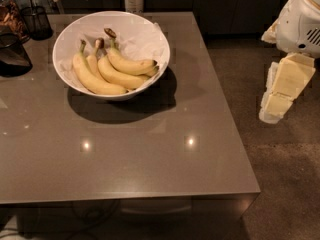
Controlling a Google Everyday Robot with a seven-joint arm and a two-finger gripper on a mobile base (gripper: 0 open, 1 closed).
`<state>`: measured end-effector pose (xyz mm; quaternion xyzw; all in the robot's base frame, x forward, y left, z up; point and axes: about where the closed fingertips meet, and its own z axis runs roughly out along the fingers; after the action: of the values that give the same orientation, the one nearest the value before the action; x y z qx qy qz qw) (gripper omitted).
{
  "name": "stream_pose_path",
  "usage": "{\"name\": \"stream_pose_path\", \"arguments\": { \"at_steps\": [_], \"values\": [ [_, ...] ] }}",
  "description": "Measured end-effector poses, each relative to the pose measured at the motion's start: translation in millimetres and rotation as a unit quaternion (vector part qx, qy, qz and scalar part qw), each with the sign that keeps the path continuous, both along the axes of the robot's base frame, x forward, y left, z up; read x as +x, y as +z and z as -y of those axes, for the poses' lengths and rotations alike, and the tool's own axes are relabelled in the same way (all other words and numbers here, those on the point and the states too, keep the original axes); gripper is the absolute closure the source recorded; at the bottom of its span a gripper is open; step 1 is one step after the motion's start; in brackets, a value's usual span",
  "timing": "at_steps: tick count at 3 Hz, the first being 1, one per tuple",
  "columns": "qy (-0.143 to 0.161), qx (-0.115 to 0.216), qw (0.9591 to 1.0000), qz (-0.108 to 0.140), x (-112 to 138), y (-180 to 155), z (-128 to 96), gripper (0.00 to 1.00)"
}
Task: Pick banana from white bowl
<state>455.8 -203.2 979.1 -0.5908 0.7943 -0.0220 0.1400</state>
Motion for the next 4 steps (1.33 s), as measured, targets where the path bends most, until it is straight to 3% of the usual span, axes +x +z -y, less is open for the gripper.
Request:
{"name": "stream_pose_path", "arguments": {
  "at_steps": [1, 2, 3, 4],
  "values": [
    [-0.002, -0.003, 0.9999, -0.016, 21.0, -8.8, -14.6, 0.0],
    [-0.002, -0.003, 0.9999, -0.016, 21.0, -8.8, -14.6, 0.0],
    [-0.02, 0.026, 0.9993, -0.019, 37.6, -7.1, -36.2, 0.0],
    [-0.046, 0.048, 0.9971, -0.038, 70.5, -3.1, -77.3, 0.0]
  ]
}}
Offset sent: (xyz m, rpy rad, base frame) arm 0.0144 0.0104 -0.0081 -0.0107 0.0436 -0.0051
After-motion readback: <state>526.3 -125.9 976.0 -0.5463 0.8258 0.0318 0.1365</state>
